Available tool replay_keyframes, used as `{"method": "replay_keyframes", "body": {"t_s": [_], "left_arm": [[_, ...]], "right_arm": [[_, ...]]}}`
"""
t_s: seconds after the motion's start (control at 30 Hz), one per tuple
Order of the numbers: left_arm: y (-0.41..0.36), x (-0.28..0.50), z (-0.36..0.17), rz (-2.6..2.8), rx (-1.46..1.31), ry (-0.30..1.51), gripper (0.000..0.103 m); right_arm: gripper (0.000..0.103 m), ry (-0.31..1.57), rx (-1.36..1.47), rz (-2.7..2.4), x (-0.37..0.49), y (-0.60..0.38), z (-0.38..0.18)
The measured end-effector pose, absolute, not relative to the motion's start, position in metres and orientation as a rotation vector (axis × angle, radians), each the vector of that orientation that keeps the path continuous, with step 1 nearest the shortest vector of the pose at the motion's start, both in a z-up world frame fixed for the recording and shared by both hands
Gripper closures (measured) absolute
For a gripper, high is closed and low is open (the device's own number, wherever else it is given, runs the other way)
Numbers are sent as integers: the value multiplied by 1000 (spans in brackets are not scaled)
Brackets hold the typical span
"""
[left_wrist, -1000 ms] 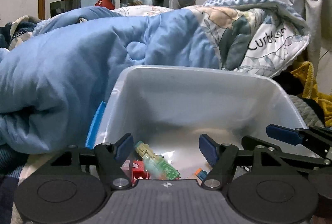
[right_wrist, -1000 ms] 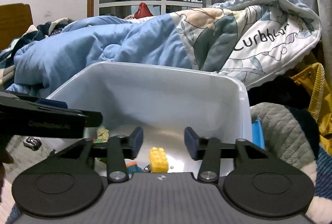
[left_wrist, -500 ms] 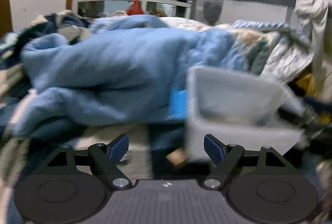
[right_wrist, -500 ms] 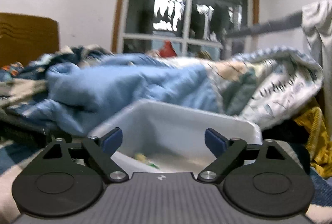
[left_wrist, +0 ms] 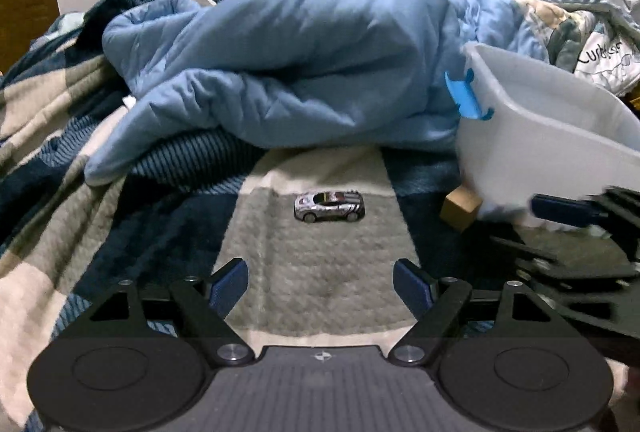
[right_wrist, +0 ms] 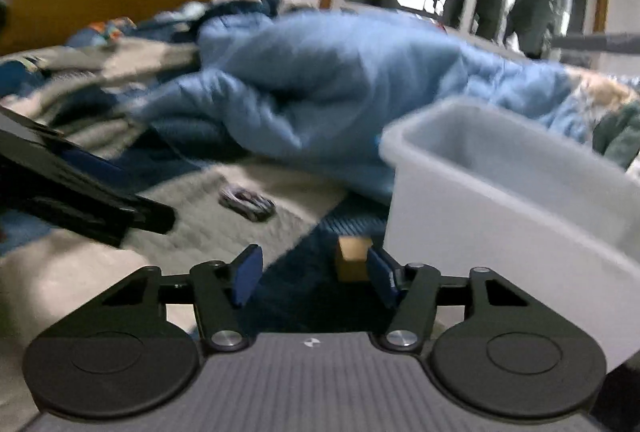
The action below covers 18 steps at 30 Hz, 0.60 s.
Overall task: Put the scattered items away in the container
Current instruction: 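Move both grippers back toward the last toys, then grasp the silver toy car with the left gripper while the right grasps the wooden cube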
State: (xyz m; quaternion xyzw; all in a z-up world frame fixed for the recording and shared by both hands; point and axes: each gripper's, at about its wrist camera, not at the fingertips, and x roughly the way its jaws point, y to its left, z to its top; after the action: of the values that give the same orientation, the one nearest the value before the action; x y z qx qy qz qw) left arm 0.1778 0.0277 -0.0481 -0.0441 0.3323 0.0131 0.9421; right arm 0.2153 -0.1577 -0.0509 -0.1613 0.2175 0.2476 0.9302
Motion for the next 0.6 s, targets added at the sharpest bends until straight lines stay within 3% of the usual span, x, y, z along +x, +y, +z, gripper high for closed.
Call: {"method": "replay_keyframes", "body": {"t_s": [0.23,0.6], "left_arm": [[32,202,-58,-19,-78,666,20],[36,293,-75,-90,19,670,20]], "right_arm": [[55,501,-354,402,262,-144,-78],[64,569,-277,406,296,-144,-92]]}}
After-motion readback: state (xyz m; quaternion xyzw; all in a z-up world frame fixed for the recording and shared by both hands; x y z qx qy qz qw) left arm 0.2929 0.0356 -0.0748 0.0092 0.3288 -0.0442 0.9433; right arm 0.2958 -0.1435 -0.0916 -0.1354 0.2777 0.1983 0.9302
